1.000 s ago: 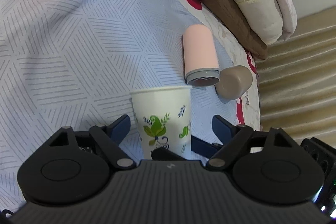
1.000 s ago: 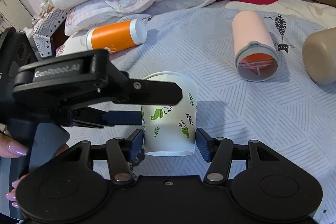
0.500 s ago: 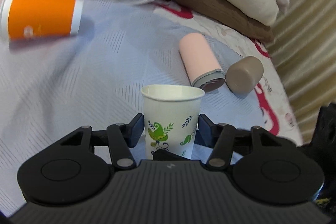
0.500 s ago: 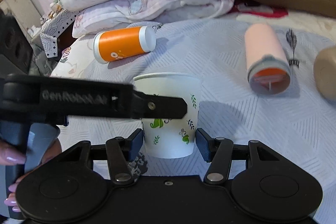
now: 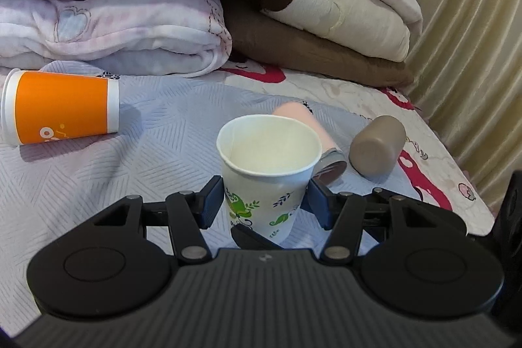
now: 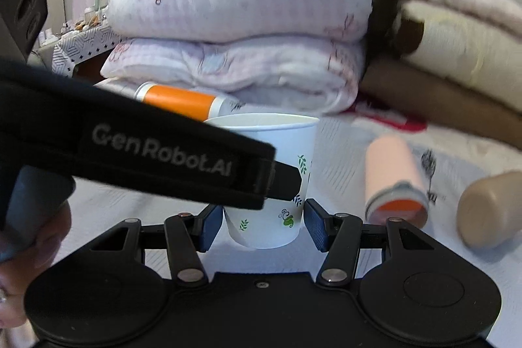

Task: Flip cup upright
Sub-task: 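Rotate the right gripper to stand the white cup upright on its base, then open the right gripper and release the upright white cup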

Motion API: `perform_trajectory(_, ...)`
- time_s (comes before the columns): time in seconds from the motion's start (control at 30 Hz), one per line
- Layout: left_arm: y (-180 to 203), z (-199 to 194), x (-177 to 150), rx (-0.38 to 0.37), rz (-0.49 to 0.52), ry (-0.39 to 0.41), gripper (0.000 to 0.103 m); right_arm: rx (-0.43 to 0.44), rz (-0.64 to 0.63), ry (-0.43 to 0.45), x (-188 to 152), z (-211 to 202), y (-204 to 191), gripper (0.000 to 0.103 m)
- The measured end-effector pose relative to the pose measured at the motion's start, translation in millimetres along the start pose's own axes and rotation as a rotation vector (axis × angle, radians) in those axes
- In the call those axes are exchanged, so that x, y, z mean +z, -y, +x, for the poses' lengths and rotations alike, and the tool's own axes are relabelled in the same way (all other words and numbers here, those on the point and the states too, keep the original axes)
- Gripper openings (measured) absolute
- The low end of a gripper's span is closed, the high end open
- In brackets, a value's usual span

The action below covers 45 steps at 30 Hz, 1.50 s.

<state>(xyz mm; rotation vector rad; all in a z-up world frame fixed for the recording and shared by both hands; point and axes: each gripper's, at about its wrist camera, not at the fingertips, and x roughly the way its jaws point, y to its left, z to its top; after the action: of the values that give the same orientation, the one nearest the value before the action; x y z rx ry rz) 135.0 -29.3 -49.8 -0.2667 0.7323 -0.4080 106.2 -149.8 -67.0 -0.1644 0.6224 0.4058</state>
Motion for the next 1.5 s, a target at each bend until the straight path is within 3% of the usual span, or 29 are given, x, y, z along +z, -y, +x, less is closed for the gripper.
perform_trajectory(0.37, -5, 6, -8, 0.029, 0.013, -0.007, 0.055, -0.093, -0.138, 0.062, -14, 17, -16, 0.061)
perform_trajectory(0.63, -15, 20, -12, 0.033, 0.002, -0.038, 0.055, -0.024, -0.057, -0.015, -9, 37, 4, 0.061)
perform_trajectory(0.87, -12, 22, -12, 0.031, 0.016, -0.036, 0.055, 0.012, -0.001, -0.029, -4, 45, 23, 0.061)
perform_trajectory(1.07, -10, 23, -14, 0.03, 0.04, -0.048, 0.055, 0.0, -0.017, -0.036, -7, 49, 21, 0.06)
perform_trajectory(1.2, -19, 24, -13, -0.002, -0.023, -0.058, 0.053, -0.009, -0.006, -0.032, -11, 46, 15, 0.06)
perform_trajectory(1.37, -17, 25, -13, 0.001, -0.016, -0.055, 0.053, -0.011, -0.009, -0.035, -15, 44, 13, 0.061)
perform_trajectory(1.5, -15, 26, -13, -0.008, -0.015, -0.083, 0.058, -0.003, -0.002, -0.045, -12, 44, 11, 0.076)
